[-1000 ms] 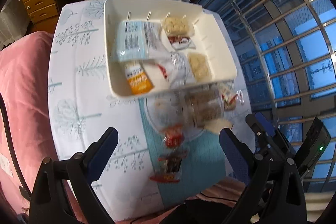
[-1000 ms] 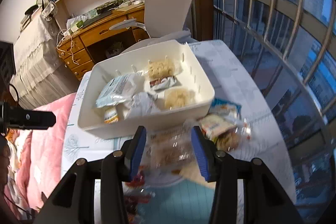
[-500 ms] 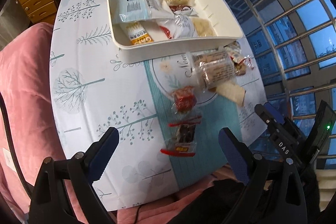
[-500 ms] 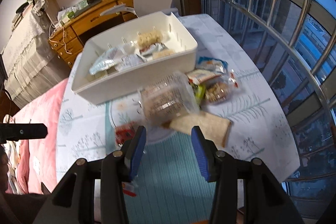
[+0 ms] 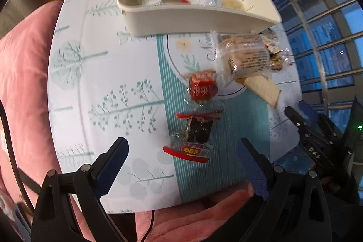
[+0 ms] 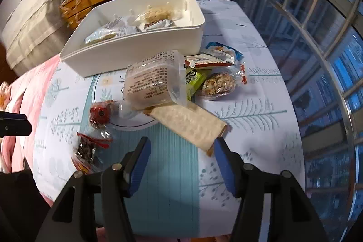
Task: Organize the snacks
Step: 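Withdraw both tools from the tray back toward the remaining snacks, then grasp the dark red-labelled packet with the left tool while the right tool grasps the tan wafer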
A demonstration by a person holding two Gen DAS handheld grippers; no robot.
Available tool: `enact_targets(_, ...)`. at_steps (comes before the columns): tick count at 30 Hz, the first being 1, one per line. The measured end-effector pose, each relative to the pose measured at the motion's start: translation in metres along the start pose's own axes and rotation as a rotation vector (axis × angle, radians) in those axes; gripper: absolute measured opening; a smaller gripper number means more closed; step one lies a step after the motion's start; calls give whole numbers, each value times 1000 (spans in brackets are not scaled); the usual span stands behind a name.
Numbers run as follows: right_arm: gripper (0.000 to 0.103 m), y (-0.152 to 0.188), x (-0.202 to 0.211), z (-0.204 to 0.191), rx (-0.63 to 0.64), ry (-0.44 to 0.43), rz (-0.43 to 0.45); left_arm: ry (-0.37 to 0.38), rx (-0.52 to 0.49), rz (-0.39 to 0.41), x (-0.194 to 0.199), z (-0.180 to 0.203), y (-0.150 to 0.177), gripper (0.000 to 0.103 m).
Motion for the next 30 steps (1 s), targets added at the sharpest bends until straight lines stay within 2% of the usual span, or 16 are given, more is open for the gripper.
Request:
enact_targets(4,61,-3,-9,9,87,-19,-28,-25,50,-24,-18,11,5,95)
enact_targets(9,68,-4,-24,15,206,-44,-72,-63,96,-33,-36,22,8,95)
enact_targets(13,69,-8,-32,14,305,-73,-97,-77,132,-31,-50,30,11,95)
enact_targets(22,71,-9,-55,1,510,-120,-131,-133,155,64,-66,43,13,95)
enact_targets(30,71,-6,-73,-4,587,-124,-130,-196,171,99,-89,42,14,95)
Point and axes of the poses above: each gripper's, at about its wrist camera, not at the fingertips, and x roughly against the way its jaws point, z to its right, y to its underside, the point moved 3 cm from there along -x, roughly the way its jaws point, and after that the axes turned 7 degrees about -x, right-handed, at the moved point
